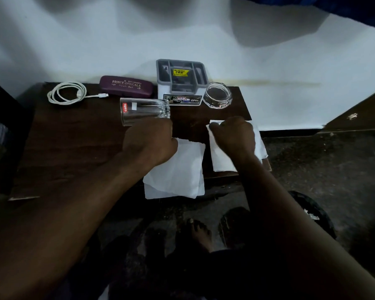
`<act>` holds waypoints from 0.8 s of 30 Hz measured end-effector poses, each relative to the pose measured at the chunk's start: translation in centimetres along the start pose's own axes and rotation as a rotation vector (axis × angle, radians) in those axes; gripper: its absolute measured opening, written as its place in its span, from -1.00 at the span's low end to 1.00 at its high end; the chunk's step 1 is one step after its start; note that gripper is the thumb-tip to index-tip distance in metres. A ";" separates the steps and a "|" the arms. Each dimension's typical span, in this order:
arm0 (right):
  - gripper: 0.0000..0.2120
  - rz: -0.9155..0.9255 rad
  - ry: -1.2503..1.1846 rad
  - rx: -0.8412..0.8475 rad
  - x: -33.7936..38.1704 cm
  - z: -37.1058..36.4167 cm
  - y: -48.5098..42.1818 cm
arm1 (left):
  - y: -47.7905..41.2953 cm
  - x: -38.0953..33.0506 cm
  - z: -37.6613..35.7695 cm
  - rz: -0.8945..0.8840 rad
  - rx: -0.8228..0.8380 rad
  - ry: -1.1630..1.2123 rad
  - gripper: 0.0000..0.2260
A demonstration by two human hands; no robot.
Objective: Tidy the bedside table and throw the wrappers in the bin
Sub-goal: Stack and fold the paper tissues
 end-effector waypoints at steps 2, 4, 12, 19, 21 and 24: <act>-0.61 0.009 -0.263 0.039 0.2 1.4 -0.4 | -0.1 -0.1 0.2 -0.005 -0.023 0.016 -0.87; -0.70 -0.008 -0.359 0.077 -0.3 2.8 -0.6 | -0.4 -0.3 0.1 -0.011 -0.013 0.062 -0.87; -0.65 -0.060 0.159 0.245 -5.6 3.9 -1.0 | -1.8 -4.4 -3.0 0.155 0.294 0.848 -0.78; -0.62 -0.026 0.198 0.232 -6.3 3.4 -1.6 | -3.4 -8.4 -4.5 0.324 0.401 1.165 -0.72; -0.66 -0.040 0.174 0.260 -6.5 3.4 -2.0 | -3.8 -8.7 -4.8 0.348 0.398 1.170 -0.93; -0.69 -0.052 0.168 0.282 -6.7 3.4 -2.5 | -4.4 -8.8 -5.3 0.359 0.344 1.100 -0.95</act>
Point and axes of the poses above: each hand's wrist, its own y-axis away from the middle knuckle, its own z-axis out of the back of the hand, x = y × z, the point moved 4 cm from there along -y, towards the middle knuckle, and after that the axes turned 10 degrees about x, right-handed, at the moved point
